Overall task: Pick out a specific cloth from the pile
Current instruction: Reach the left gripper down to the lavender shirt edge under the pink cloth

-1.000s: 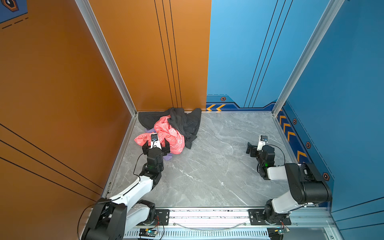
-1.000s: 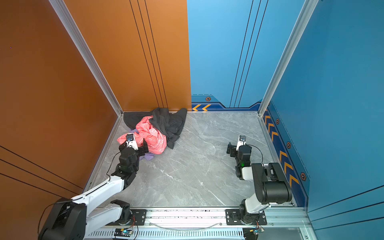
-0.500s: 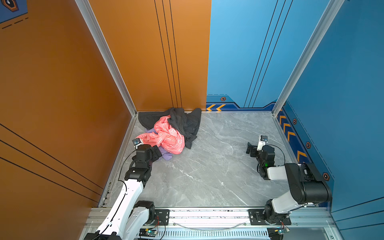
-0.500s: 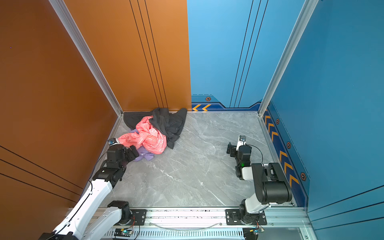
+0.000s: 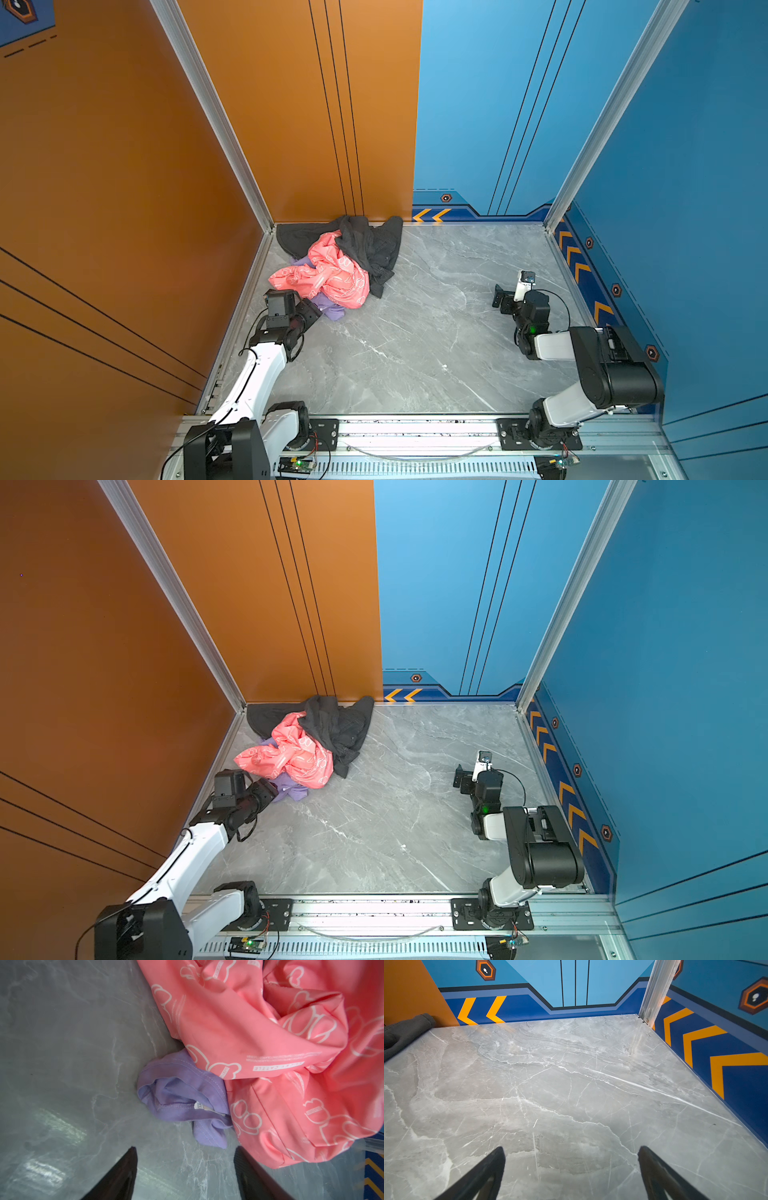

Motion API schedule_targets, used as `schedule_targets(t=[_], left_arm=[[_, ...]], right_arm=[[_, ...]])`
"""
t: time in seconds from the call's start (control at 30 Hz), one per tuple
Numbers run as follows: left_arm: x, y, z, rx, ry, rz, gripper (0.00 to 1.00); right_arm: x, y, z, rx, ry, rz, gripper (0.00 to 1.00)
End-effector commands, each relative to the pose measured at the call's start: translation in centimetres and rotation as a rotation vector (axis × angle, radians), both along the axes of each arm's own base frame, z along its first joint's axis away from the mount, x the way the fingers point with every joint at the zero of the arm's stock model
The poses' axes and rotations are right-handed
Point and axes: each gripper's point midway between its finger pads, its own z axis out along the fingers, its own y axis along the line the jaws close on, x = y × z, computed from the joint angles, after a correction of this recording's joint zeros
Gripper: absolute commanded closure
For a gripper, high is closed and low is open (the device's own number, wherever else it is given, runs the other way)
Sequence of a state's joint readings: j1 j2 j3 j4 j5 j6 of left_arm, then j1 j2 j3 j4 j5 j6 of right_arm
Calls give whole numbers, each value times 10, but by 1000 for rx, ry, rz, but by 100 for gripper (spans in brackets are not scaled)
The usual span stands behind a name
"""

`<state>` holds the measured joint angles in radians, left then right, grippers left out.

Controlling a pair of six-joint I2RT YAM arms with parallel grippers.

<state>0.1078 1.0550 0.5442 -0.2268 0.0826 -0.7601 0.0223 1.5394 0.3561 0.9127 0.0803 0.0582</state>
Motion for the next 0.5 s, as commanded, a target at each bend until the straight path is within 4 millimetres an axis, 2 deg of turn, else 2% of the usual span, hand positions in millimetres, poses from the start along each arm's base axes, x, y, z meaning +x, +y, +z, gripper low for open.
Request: schedule_targets(t=[0.0,0.2,0.37,0.47], left_arm=[[7,-8,-2,-93,-1,-9,28],[11,2,-11,-133,40,54,30],[10,9,-21,-149,71,95,34],[19,11,-22,-162,51,102,35]], right_arm=[[-7,3,26,-30,-44,-5,0],[-31,20,61,16,-52,55,0],[-51,50,90,56,-56,176,0],[-61,71,106,64,-59,257,0]])
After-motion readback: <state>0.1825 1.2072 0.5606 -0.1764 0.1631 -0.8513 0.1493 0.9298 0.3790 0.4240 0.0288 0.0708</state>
